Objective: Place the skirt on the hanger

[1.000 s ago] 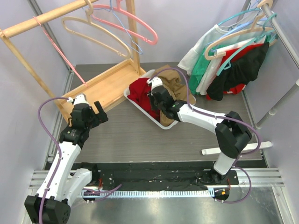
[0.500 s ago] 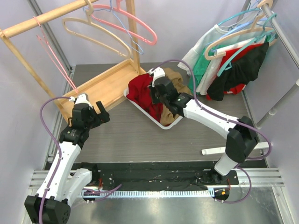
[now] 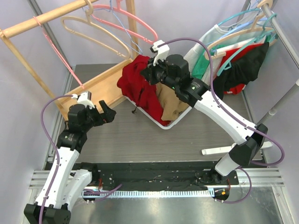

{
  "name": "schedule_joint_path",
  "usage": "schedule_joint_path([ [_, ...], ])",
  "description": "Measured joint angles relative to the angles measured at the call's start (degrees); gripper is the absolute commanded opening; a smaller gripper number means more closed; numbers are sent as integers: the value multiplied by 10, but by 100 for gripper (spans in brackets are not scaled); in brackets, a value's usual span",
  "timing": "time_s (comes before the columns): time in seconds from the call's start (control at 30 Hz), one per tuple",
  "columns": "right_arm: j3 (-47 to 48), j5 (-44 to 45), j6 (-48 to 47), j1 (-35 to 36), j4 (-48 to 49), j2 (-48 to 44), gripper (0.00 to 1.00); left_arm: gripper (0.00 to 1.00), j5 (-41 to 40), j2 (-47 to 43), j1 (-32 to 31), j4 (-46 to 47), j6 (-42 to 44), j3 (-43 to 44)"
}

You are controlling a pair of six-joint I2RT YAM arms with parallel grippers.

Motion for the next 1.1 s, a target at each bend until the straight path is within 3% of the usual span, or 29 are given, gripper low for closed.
schedule_joint_path([
  [0.3,85,-111,10,0,12,-9,1,100,73,-76,0,38,0,0],
  [0.57,110,-157,31,1,14,-34,1,100,103,-115,0,58,-3,3],
  [0.67,74,-164,39,1,10,-49,1,100,112,-123,0,64,-3,9],
  [0.83,-66,-165,63,1,3,-76,1,100,120,-137,0,66,-3,10],
  [1.0,-196,-130,92,3,-24,-76,1,98,133,-158,0,75,-18,-6],
  [1.1,-223,-104,107,3,-34,-76,2,95,152,-154,0,88,-32,-33],
])
